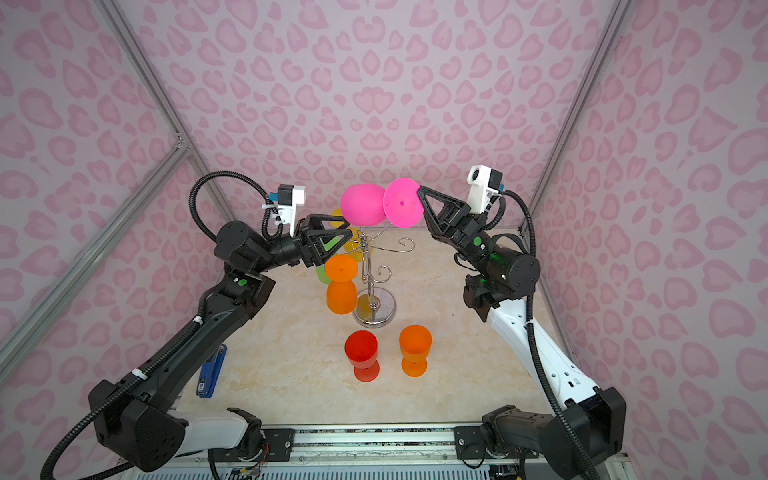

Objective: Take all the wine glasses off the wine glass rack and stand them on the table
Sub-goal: 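Bring the magenta glass to the left gripper while it closes on the bowl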

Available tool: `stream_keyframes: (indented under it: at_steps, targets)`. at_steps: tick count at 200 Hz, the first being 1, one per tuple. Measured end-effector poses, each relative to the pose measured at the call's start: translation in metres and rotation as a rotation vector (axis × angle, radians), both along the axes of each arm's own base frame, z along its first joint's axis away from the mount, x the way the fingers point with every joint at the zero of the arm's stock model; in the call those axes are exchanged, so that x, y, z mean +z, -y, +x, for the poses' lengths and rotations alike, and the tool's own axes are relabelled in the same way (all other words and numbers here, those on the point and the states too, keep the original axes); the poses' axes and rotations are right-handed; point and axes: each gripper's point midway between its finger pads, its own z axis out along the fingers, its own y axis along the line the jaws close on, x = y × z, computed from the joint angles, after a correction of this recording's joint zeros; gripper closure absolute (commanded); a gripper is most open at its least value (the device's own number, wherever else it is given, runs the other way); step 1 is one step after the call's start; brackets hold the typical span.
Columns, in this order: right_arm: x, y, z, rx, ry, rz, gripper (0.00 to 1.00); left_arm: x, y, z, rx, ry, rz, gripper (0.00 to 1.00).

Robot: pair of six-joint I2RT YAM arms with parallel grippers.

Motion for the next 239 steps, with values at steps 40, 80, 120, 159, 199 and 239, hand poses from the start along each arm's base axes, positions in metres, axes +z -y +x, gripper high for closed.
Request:
stream_keyframes:
  at_steps: [40, 80, 120, 159, 199, 239]
  targets:
    - [-0.007, -0.002, 0.009, 0.07, -0.031, 0.048, 1.0, 0.006, 0.001, -0.001, -0.019, 0.011, -0.033, 0.31]
    - [-0.016, -0.002, 0.021, 0.119, -0.067, 0.094, 1.0, 0.012, -0.001, -0.006, -0.039, 0.029, -0.063, 0.44]
    - [-0.027, -0.001, 0.037, 0.166, -0.121, 0.147, 1.0, 0.013, -0.002, -0.008, -0.051, 0.024, -0.082, 0.59]
    - [-0.029, 0.003, 0.042, 0.177, -0.137, 0.172, 1.0, 0.013, -0.002, -0.009, -0.059, 0.017, -0.091, 0.72]
    - [-0.034, 0.005, 0.053, 0.187, -0.178, 0.191, 1.0, 0.019, -0.004, -0.014, -0.067, 0.036, -0.11, 0.82]
    - [-0.042, 0.004, 0.066, 0.195, -0.225, 0.206, 0.97, 0.025, -0.006, -0.025, -0.088, 0.069, -0.118, 0.88]
